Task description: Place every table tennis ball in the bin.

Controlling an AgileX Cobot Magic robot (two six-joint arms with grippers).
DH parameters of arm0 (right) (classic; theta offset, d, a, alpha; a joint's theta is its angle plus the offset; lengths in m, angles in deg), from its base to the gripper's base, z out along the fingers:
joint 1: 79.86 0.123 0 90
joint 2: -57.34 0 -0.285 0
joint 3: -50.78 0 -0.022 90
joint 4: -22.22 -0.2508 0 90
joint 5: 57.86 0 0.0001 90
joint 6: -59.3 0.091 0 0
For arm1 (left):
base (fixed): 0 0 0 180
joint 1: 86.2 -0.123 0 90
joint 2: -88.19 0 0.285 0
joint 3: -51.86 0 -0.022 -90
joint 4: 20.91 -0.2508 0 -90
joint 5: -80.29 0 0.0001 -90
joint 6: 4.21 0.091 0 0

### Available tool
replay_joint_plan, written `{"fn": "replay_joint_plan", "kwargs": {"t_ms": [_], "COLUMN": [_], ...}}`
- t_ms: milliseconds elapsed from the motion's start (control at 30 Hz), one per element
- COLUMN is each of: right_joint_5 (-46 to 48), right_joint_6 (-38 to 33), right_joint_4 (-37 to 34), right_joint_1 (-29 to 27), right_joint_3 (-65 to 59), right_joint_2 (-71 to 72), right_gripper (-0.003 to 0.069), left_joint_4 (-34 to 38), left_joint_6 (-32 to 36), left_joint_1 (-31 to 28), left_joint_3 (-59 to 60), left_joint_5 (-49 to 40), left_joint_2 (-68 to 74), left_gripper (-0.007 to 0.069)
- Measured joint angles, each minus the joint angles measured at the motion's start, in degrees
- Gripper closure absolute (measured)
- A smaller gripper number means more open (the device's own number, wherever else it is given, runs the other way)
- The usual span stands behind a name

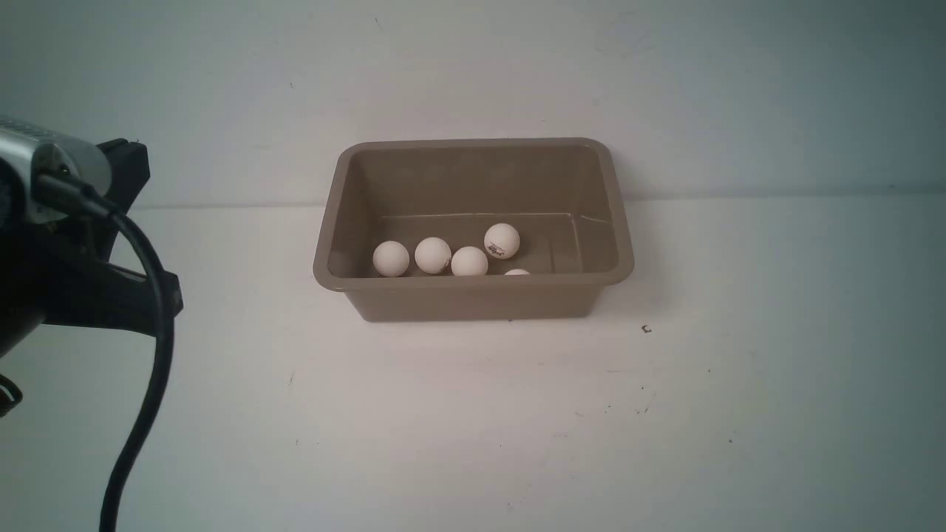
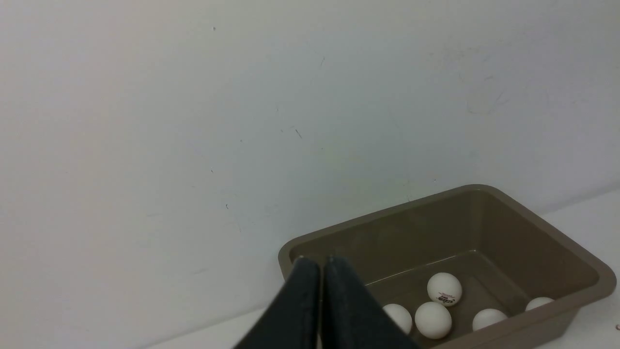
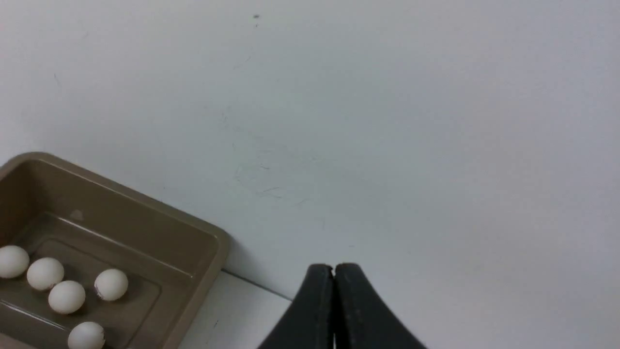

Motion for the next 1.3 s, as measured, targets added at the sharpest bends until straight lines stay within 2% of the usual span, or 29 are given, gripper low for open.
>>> {"fn": "replay_joint_plan", "kwargs": {"t_ms": [133, 333, 567, 800, 1033, 1300], "right_joint_5": [0.41, -1.17, -15.69, -25.99, -32.89, -32.49], "right_joint_6": [-1.16, -1.07, 3.41, 7.37, 10.14, 12.39], "right_joint_4": [0.00, -0.06, -0.24, -0.19, -0.19, -3.39], "right_joint_1": [0.00, 0.00, 0.00, 0.00, 0.00, 0.00], "right_joint_3": [-1.64, -18.18, -51.08, -68.95, -75.39, -75.71], "right_joint_2": [6.83, 19.03, 38.36, 48.60, 54.24, 54.45], "right_gripper": [0.0675, 0.0675, 0.0675, 0.0675, 0.0675, 0.0675], "left_joint_4": [0.00, 0.00, 0.00, 0.00, 0.00, 0.00], "left_joint_6": [0.00, 0.00, 0.00, 0.00, 0.00, 0.00], "left_joint_1": [0.00, 0.00, 0.00, 0.00, 0.00, 0.00], "left_joint_3": [0.00, 0.00, 0.00, 0.00, 0.00, 0.00], "left_joint_5": [0.00, 0.00, 0.00, 0.00, 0.00, 0.00], "left_joint_2": [0.00, 0.00, 0.00, 0.00, 0.00, 0.00], "left_gripper": [0.0629, 0.0629, 0.0629, 0.0629, 0.0629, 0.0629]}}
